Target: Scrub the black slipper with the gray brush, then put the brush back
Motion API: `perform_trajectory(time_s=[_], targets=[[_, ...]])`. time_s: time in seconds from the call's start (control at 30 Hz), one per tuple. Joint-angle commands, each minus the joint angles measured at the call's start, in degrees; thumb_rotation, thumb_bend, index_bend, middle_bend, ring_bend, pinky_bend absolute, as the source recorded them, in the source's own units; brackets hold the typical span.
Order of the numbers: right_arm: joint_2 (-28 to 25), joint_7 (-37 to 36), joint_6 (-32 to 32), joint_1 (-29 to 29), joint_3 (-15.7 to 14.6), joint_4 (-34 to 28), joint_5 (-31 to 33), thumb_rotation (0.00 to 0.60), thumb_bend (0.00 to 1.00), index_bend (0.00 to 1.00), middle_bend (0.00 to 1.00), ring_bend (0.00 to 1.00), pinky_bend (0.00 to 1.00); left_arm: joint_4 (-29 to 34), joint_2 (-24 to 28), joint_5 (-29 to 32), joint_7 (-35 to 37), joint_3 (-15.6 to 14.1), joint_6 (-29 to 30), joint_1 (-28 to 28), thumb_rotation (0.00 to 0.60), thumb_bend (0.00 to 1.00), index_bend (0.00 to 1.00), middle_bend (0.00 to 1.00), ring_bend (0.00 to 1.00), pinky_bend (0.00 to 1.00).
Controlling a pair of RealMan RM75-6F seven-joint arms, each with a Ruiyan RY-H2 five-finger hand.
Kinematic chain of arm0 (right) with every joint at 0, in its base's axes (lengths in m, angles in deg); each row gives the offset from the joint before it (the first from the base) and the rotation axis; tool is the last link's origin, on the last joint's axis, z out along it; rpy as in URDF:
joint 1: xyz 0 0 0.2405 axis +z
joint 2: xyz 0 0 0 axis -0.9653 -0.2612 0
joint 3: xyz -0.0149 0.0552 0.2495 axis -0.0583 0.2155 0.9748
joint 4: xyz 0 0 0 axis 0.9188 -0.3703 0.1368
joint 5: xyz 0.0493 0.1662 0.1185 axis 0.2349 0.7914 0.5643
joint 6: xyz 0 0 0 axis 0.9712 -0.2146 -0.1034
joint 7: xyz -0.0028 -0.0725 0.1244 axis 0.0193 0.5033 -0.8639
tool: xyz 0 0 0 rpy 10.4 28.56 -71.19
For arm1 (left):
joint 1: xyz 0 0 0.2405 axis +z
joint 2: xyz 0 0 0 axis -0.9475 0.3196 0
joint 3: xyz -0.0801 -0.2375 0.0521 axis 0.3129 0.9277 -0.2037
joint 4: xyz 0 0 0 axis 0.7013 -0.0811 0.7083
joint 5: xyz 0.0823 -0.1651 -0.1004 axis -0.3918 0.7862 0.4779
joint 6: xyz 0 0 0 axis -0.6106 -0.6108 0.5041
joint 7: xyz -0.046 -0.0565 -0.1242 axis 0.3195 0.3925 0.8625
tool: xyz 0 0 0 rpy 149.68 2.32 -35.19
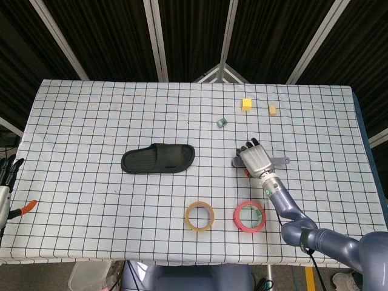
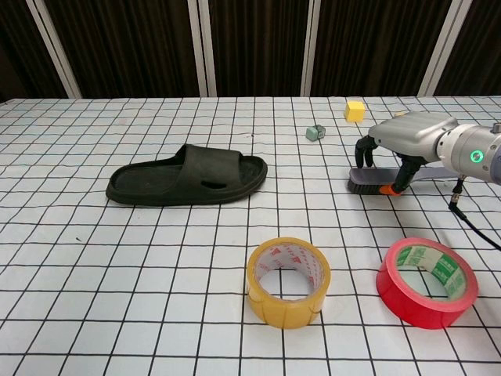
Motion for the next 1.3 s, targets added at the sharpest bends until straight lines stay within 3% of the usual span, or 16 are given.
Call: perform_trajectory(time_s=[0.03, 0.23, 0.37, 0.73, 1.13, 1.3], targets=[[0.13, -0.09, 0.22, 0.06, -0.05, 0.17, -0.15, 0.6, 0.34, 0.37, 0.36, 0.22, 0.15, 0.01, 0.0, -0.02, -0.02, -0.03, 0.0, 0.0, 0.6, 0.05, 0.0, 0.0, 0.0, 0.04], [0.5, -0.54, -0.14, 0.2, -0.26, 1.11, 0.02, 0.6, 0.34, 0.38, 0.36, 0.23, 0.16, -0.04, -0.03, -0.02, -0.04, -0.07, -0.1, -0.06, 0.6, 0.05, 0.0, 0.0, 0.0, 0.04], [0.78, -0.89, -0.09, 0.32, -0.39, 1.8, -0.31, 0.6, 0.34, 0.42, 0.4, 0.27, 0.24, -0.04, -0.06, 0.07, -0.16, -0.04, -0.15, -0.09, 0.6, 0.05, 0.0, 0.0, 0.0, 0.04], [1.28, -1.48, 0.27, 0.29, -0.62, 2.98, -0.66, 0.6, 0.35, 0.5, 0.47, 0.37, 0.34, -0.05, -0.08, 0.16, -0.27, -0.12, -0.51, -0.24, 0.6, 0.05, 0.0, 0.0, 0.0, 0.04], [1.88, -3.86, 0.09, 0.0, -1.16, 4.05, -2.08, 0.6, 0.51, 0.61, 0.56, 0.46, 0.4, 0.03, -0.03, -0.14, -0.35, -0.34, -0.48, -0.26, 0.6, 0.06, 0.0, 0.0, 0.0, 0.04], [1.92, -5.72, 1.06, -0.15, -1.37, 4.26, -4.24, 0.6, 0.61, 0.66, 0.6, 0.51, 0.46, -0.23, -0.17, -0.87, 0.27, -0.83, -1.44, -0.79, 0.6, 0.2, 0.0, 0.0, 0.0, 0.04]])
